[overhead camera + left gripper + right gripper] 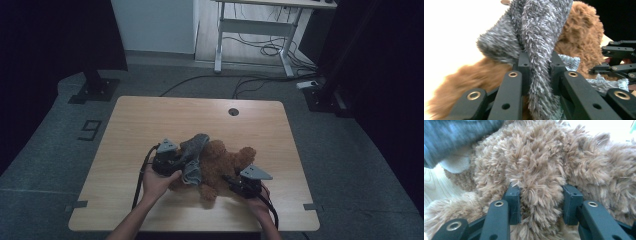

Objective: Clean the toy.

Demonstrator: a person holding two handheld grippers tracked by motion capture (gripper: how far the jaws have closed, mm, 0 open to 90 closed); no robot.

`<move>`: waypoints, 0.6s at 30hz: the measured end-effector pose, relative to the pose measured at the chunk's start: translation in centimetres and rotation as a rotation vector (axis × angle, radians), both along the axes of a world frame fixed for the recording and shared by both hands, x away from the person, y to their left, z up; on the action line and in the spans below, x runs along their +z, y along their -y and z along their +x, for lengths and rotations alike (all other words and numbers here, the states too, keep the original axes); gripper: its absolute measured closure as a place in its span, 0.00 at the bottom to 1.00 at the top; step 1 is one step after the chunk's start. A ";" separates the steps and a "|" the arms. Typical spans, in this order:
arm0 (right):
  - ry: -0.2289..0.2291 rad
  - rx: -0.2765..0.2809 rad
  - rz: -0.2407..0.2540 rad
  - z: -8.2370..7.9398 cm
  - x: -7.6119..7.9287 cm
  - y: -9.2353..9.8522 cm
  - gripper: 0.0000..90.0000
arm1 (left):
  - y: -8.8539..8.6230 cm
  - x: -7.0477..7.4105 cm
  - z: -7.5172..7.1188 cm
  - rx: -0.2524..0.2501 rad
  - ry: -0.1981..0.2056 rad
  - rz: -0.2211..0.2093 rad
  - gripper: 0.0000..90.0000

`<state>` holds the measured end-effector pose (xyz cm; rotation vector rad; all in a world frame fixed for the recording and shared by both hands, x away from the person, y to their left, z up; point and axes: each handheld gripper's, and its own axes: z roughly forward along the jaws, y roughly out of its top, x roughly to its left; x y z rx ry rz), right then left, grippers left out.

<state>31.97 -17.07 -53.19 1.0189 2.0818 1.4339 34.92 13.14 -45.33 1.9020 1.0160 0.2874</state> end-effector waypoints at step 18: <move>-0.004 -0.007 0.006 0.2 0.0 0.1 0.65 | -3.0 0.9 -1.7 0.116 0.131 0.151 0.85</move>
